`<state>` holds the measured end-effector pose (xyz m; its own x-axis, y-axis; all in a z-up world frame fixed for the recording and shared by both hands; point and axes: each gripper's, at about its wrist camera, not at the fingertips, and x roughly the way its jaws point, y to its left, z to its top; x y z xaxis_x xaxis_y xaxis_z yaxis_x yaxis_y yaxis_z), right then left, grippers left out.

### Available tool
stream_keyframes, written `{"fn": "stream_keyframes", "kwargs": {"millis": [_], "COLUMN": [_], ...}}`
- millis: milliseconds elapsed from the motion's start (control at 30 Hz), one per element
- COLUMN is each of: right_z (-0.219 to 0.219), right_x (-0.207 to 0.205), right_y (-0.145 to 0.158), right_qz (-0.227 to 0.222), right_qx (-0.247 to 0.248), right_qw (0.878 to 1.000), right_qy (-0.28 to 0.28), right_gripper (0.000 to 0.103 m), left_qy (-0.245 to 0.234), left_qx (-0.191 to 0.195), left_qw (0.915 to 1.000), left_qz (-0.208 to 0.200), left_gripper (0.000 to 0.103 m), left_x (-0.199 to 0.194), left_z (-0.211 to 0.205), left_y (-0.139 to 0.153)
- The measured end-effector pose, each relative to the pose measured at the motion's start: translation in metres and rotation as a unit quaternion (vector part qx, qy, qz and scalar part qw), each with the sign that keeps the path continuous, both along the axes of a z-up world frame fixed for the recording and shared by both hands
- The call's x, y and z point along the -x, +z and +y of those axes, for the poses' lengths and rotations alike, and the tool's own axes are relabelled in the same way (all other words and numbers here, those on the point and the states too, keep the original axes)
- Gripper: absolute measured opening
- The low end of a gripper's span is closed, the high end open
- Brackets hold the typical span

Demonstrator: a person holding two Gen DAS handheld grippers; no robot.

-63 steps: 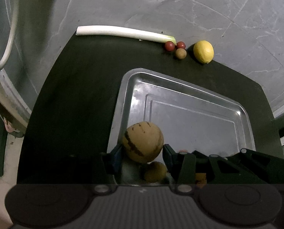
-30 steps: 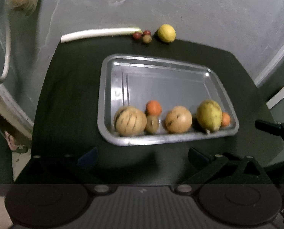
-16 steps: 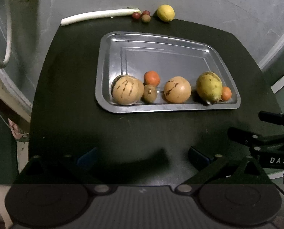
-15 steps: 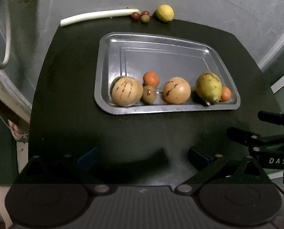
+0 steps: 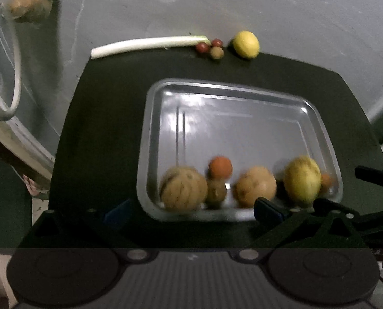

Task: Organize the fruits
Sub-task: 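Lift both open tools from the tray toward the lemon and small fruits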

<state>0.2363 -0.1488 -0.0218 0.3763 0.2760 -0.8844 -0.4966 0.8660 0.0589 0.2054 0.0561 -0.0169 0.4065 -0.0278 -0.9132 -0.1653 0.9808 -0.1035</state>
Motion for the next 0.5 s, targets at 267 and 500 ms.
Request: {"fn": "stream_keyframes", "kwargs": {"millis": [267,500], "right_z": [-0.004,-0.009], "right_x": [-0.061,-0.114], "right_y": [-0.008,-0.017], "right_qz": [-0.006,-0.005], "right_qx": [-0.011,-0.022], "right_qw": [1.0,1.0], "right_qy": [0.005,-0.013], "right_gripper": [0.102,0.102], "left_qy": [0.028,0.032], "left_qx": [-0.011,-0.023], "left_qw": [0.9996,0.9991], "left_qz": [-0.001,-0.015], "left_gripper": [0.102,0.102], "left_x": [-0.047,-0.091], "left_z": [0.001,0.002], "left_y": [-0.006,-0.013]}}
